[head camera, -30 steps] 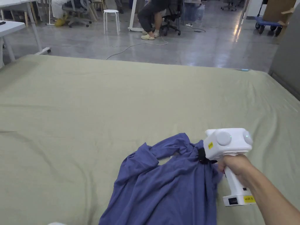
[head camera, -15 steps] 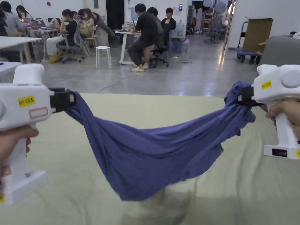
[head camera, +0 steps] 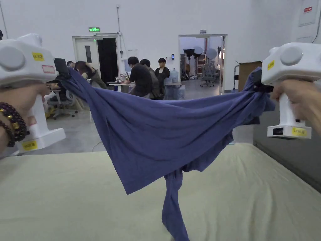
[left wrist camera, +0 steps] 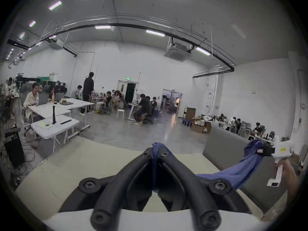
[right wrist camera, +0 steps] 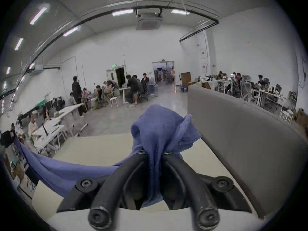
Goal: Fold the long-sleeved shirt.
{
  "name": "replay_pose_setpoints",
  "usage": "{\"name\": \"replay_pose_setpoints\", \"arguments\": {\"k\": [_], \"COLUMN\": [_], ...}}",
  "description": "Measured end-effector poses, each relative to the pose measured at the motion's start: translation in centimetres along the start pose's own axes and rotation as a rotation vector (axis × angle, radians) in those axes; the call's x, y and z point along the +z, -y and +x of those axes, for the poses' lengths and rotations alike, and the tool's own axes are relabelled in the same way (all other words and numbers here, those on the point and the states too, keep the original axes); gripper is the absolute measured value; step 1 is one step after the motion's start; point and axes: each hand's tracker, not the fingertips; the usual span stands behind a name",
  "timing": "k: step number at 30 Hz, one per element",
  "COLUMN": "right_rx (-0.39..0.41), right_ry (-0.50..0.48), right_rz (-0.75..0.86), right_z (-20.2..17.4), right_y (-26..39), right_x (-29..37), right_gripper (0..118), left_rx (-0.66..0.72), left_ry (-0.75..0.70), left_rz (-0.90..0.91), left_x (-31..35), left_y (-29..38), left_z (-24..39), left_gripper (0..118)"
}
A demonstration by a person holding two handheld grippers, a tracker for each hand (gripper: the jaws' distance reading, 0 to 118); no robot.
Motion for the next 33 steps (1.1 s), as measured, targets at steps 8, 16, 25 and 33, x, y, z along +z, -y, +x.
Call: {"name": "replay_pose_setpoints", "arguments": {"k": [8,16,25,33], "right_rx": [-0.041,-0.082,0.019,0.019], "right_ry": [-0.027,0.034,0.025,-0.012], "right_rz": [-0.171,-0.486,-0.497,-0.414], "right_z": [2.7,3.9,2.8,4.6], "right_y": [11.7,30.4,33.4,39.9], "right_x": [-4.7,-10.5,-9.0,4.7], "right_gripper": [5,5,5,5], "left_rx": [0.026,0.117,0.088,-0.005], "left_ry": [-0.010,-0.048,-0.004,0.119], "left_rz": [-0.185,-0.461,-0.495,-0.505], "left_x": [-2.0,-3.0,-0.4,11.4], "left_y": [12.7,30.6,32.8,35.8], "left_z": [-3.1,-6.7,-7.5,-6.9], "left_gripper": [1,1,1,1]}}
